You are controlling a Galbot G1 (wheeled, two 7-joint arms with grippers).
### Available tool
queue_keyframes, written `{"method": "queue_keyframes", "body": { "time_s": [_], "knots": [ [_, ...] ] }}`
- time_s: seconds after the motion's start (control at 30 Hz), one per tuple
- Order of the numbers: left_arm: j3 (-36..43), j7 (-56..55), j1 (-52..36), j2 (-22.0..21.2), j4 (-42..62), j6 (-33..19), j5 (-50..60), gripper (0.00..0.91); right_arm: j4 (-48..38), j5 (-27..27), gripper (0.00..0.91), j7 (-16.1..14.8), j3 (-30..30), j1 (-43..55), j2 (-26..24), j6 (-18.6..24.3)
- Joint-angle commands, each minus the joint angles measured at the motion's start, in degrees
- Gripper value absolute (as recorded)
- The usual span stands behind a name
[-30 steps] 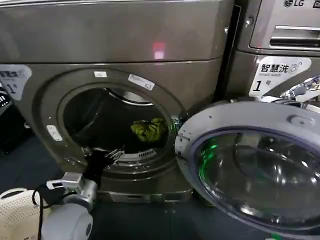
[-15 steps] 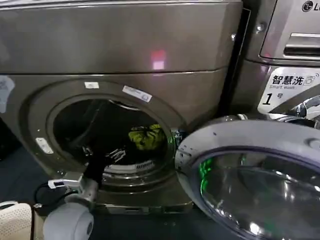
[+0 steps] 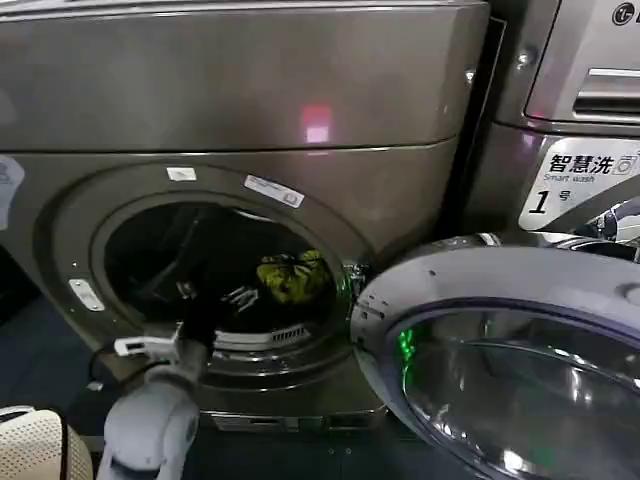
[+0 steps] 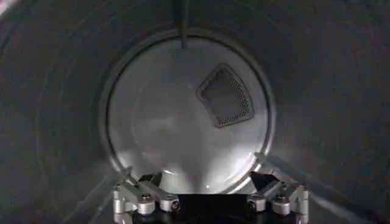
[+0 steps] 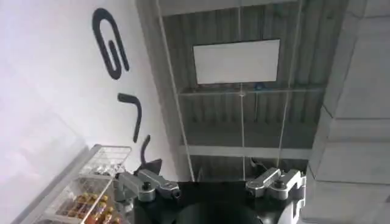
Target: Grasp the clothes from the dryer.
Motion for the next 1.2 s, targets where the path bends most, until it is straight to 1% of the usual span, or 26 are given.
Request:
{"method": "queue_keyframes", "body": {
  "time_s": [0.03, 0.07, 0.17, 0.4, 0.63, 0.67, 0.9, 1.0, 1.17, 1.2],
  "knots": [
    [2.5, -0.8, -15.4, 1.0, 17.7, -2.0, -2.4, 0.907, 0.5, 0.6, 0.907, 0.0, 0.8, -1.0, 0.6, 0.3],
    [2.7, -0.8, -16.3, 1.0, 18.8, -2.0, -2.2, 0.907, 0.7, 0.7, 0.907, 0.0, 0.9, -1.1, 0.8, 0.3],
    [4.3, -0.7, -23.7, 0.3, 26.2, -3.1, -1.9, 0.907, 0.9, 0.9, 0.907, -0.1, 1.3, -1.6, 1.2, 0.4],
    [6.1, -0.2, -33.9, -1.0, 40.8, -5.7, -0.3, 0.907, 0.5, 1.2, 0.907, 0.1, 2.6, -2.4, 1.3, 1.0],
    [6.6, 0.8, -44.3, -3.3, 55.7, -9.0, 4.0, 0.907, -0.1, 1.4, 0.907, 0.4, 2.8, -2.5, 1.3, 1.6],
    [6.5, 1.0, -46.3, -3.7, 59.6, -10.0, 5.1, 0.907, -0.2, 1.4, 0.907, 0.4, 2.9, -2.6, 1.2, 1.7],
    [7.1, 3.3, -54.7, -5.4, 74.3, -12.8, 9.1, 0.907, -0.9, 1.5, 0.907, 0.5, 3.3, -2.8, 1.1, 2.2],
    [8.2, 6.3, -57.8, -5.2, 79.5, -14.4, 13.6, 0.907, -1.2, 1.5, 0.907, 0.5, 3.2, -2.9, 1.1, 2.6],
    [14.4, 16.9, -62.4, -3.1, 84.5, -14.9, 21.1, 0.907, -1.0, 1.5, 0.907, 0.4, 2.8, -2.5, 1.1, 2.6],
    [15.9, 19.4, -64.1, -2.7, 86.8, -14.9, 23.4, 0.907, -1.0, 1.5, 0.907, 0.4, 2.8, -2.5, 1.1, 2.7]
  ]
}}
